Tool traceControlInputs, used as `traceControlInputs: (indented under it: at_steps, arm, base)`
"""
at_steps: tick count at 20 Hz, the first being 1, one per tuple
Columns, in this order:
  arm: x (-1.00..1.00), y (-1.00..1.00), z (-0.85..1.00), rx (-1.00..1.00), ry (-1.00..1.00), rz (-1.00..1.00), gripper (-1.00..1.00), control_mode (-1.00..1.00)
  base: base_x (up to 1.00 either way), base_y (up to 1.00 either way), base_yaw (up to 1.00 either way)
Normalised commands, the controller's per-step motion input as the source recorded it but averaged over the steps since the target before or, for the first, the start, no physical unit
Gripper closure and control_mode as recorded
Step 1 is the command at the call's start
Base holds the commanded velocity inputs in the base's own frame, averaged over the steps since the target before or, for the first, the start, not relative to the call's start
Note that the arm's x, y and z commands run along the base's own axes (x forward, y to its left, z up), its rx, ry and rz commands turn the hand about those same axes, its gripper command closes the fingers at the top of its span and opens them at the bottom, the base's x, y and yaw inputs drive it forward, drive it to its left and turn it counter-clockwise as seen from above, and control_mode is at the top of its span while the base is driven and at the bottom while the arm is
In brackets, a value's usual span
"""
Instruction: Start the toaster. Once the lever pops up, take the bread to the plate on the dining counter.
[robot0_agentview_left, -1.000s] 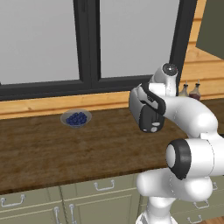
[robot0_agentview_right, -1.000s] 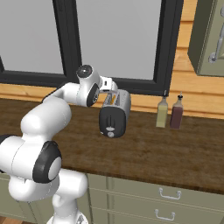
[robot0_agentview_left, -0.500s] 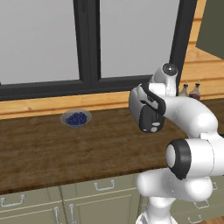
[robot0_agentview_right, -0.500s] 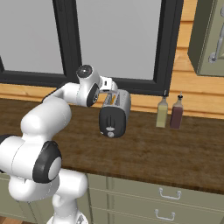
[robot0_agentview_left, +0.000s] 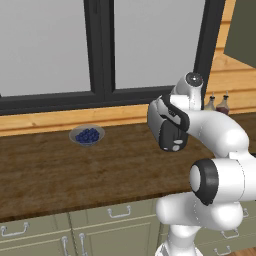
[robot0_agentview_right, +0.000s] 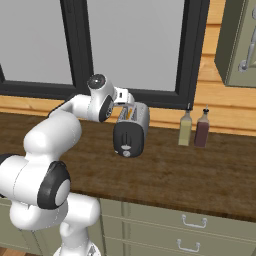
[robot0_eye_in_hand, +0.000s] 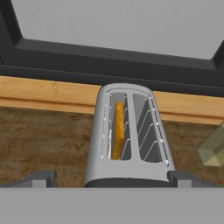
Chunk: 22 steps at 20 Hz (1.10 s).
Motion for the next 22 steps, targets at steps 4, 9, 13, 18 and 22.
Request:
traceControlInputs:
  at_steps: [4, 9, 13, 18, 22]
  arm:
    - [0.00, 0.00, 0.00, 0.00, 0.00, 0.00, -1.00, -1.00]
    - [0.00, 0.00, 0.00, 0.00, 0.00, 0.00, -1.00, -1.00]
    - [0.00, 0.00, 0.00, 0.00, 0.00, 0.00, -1.00, -1.00]
    - [0.00, 0.00, 0.00, 0.00, 0.00, 0.00, -1.00, -1.00]
    - [0.00, 0.00, 0.00, 0.00, 0.00, 0.00, -1.00, -1.00]
  base:
    - [0.00, 0.00, 0.00]
    - [0.00, 0.00, 0.00]
    - [0.00, 0.00, 0.00]
    - [0.00, 0.00, 0.00]
    - [0.00, 0.00, 0.00]
